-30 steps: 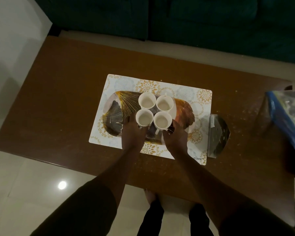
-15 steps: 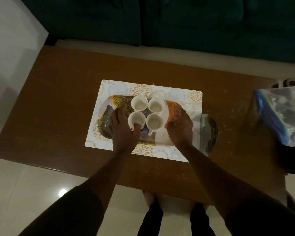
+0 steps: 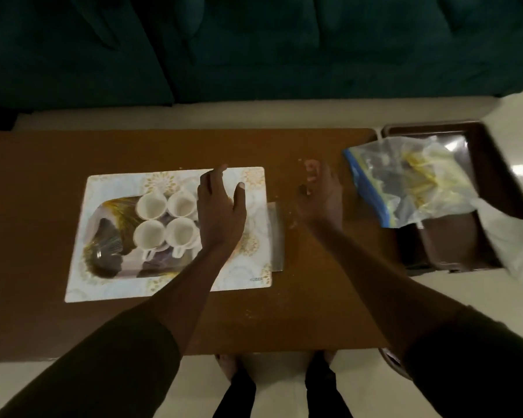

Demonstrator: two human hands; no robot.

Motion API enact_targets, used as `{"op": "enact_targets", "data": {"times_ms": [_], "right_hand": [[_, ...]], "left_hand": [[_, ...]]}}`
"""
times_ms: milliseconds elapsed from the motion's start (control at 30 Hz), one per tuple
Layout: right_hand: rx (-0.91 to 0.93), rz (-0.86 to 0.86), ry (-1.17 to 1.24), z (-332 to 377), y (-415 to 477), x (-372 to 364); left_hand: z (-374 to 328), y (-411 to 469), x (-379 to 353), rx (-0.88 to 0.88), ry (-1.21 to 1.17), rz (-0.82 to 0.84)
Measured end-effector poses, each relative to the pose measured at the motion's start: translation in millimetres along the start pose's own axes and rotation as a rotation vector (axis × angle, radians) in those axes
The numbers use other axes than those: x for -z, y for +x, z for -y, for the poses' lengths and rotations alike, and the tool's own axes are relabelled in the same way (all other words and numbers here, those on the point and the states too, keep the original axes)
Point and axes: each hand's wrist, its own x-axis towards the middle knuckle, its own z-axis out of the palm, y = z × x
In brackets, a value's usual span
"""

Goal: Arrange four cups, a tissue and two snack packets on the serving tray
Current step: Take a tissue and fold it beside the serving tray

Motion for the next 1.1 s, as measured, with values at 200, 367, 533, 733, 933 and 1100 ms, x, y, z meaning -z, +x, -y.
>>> {"op": "enact_targets", "data": {"times_ms": [200,367,533,733,933,1100], "right_hand": [[-0.073,-0.103,-0.032,-74,21,86],[-0.162,-0.200,0.003,-140,29,161],[-0.253,-0.302,-0.030,-212,28,231],[-0.518,-0.410,-0.034,-290,24,290],[-0.718,-0.388,-0.112,-341,21,312],[-0.698,-0.238,-0.225,-367,26,309]], "left_hand": [[-78,-11,-79,-0.063,-0.061,0.112],[-139,-28,-151,-0.135,-0.105,0.219],[-211,-65,-227,-0.188,-0.237,0.388],[-274,-108,-297,-0.187,-0.211,0.630],[-295,-139,-350,0.081,-0.160,1.129],[-303,-154,-374,0.084,-0.062,1.245]]}}
